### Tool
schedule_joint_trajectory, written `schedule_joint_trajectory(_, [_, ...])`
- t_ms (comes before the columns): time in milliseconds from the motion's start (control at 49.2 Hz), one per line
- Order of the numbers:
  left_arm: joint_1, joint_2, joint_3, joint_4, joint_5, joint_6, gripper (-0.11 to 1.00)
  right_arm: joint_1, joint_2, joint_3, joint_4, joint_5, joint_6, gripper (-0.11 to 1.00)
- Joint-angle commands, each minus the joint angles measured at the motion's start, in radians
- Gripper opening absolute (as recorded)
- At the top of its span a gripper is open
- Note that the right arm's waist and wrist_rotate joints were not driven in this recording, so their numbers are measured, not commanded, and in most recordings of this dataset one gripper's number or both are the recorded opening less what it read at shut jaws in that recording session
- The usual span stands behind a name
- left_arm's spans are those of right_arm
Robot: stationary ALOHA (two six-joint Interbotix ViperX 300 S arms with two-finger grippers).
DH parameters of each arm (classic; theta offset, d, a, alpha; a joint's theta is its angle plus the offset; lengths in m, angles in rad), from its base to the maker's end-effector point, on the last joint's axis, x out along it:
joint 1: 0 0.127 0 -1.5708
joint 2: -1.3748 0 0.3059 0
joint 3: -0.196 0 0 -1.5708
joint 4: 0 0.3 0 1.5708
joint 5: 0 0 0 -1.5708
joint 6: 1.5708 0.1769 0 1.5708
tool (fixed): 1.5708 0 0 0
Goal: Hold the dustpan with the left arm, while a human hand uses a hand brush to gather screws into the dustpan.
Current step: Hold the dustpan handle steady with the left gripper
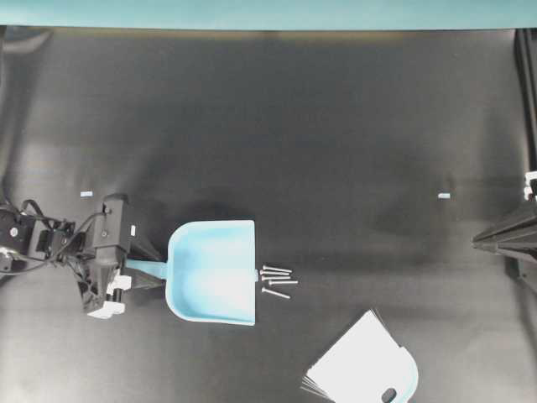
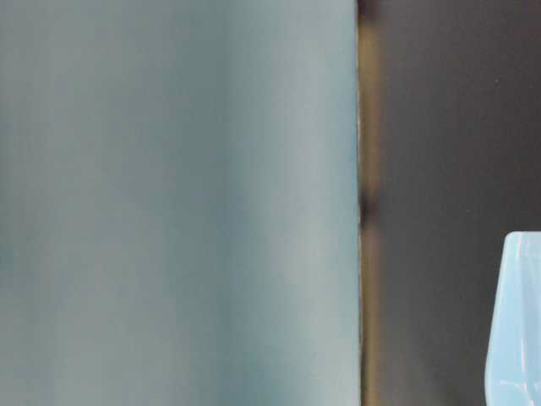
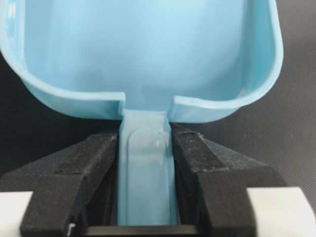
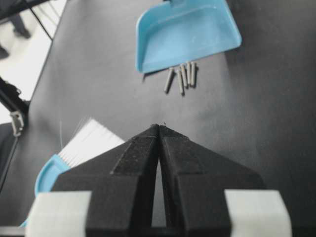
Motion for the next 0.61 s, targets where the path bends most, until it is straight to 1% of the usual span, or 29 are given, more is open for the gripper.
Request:
schedule_joint_trajectory(0, [-0.002,-0.032,-0.017,0.003,-0.005,0.003,0.30,0.000,0.005,-0.005,0.002,-0.011,0.000,0.00])
schedule_joint_trajectory(162, [-0.002,-0.086,-0.011,0.003,0.002,0.003,0.30,0.000,0.003,-0.005,0.002,-0.011,0.000,0.00])
schedule_joint_trajectory(406, [-0.002,-0.160,-0.015,0.003,0.091,0.006,0.30,0.000,0.003,-0.005,0.002,-0.011,0.000,0.00])
schedule_joint_trajectory(589, [-0.005,-0.169,-0.011,0.003,0.127,0.005,0.30,0.000,0.003,-0.005,0.002,-0.011,-0.002,0.00])
